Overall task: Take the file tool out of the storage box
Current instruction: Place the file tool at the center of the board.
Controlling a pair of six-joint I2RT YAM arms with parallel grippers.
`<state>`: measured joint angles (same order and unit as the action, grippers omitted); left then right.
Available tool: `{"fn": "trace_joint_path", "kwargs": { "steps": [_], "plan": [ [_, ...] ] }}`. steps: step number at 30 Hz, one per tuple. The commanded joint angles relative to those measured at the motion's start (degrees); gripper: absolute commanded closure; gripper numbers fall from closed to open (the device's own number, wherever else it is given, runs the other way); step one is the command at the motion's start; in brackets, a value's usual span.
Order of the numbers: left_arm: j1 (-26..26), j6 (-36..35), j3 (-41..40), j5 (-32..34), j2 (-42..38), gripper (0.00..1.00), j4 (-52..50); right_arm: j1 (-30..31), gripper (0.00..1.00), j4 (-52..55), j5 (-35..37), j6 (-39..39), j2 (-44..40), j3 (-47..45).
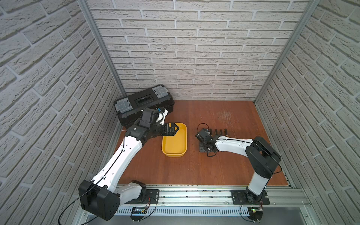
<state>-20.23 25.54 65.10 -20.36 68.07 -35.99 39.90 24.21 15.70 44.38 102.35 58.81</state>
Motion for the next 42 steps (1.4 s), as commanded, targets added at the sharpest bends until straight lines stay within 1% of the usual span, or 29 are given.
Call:
{"fn": "trace_joint_path", "kwargs": {
  "steps": [1, 9, 19, 24, 29, 31, 33, 35, 38, 39, 40, 42],
  "plan": [
    [0.30, -0.05, -0.94, 0.42, -0.75, 0.02, 2.06, -0.31, 0.93, -1.17, 0.53, 0.41, 0.84, -0.71],
    [0.32, 0.19, -0.85, 0.08, -0.93, 0.02, 2.15, -0.26, 0.84, -1.00, 0.65, 0.16, 0.98, -0.54],
    [0.36, 0.29, -0.77, 0.17, -0.93, 0.02, 2.06, -0.26, 0.82, -0.26, 1.46, -0.43, -0.16, -0.45],
    [0.30, 0.17, -0.42, 0.93, -1.07, 0.01, 1.47, -0.25, 0.80, 2.65, 2.13, -3.50, -3.91, 1.31],
    [0.30, 0.12, 0.94, 1.94, -0.22, 0.01, 0.48, -0.32, 0.69, 5.84, 4.08, -9.22, -10.85, 3.28],
    [0.33, -0.03, 1.31, 3.42, -0.23, 0.01, 0.32, -0.65, 0.65, 7.30, 4.65, -11.61, -13.39, 4.32],
    [0.35, -0.04, 1.80, 7.02, -0.52, 0.01, -0.04, -1.53, 0.58, 8.58, 4.19, -14.30, -16.21, 5.11],
    [0.45, -0.46, 2.26, 10.39, -0.78, 0.02, -0.22, -2.62, 0.48, 9.65, 3.84, -16.91, -18.75, 5.74],
    [0.77, -2.28, 3.54, 13.99, 0.16, 0.02, -1.03, -5.20, 0.29, 9.90, 3.16, -21.27, -22.95, 5.64],
    [1.11, -3.20, 3.94, 14.16, 0.71, 0.02, -1.25, -6.59, 0.21, 9.65, 2.39, -22.41, -24.29, 5.30],
    [1.46, -3.96, 4.45, 14.33, 1.38, 0.02, -1.44, -8.48, 0.13, 9.22, 0.96, -23.19, -25.48, 4.88],
    [2.22, -4.41, 4.92, 14.38, 2.32, 0.02, -1.38, -12.25, 0.03, 8.65, -2.30, -24.38, -27.61, 4.19]
  ]
}}
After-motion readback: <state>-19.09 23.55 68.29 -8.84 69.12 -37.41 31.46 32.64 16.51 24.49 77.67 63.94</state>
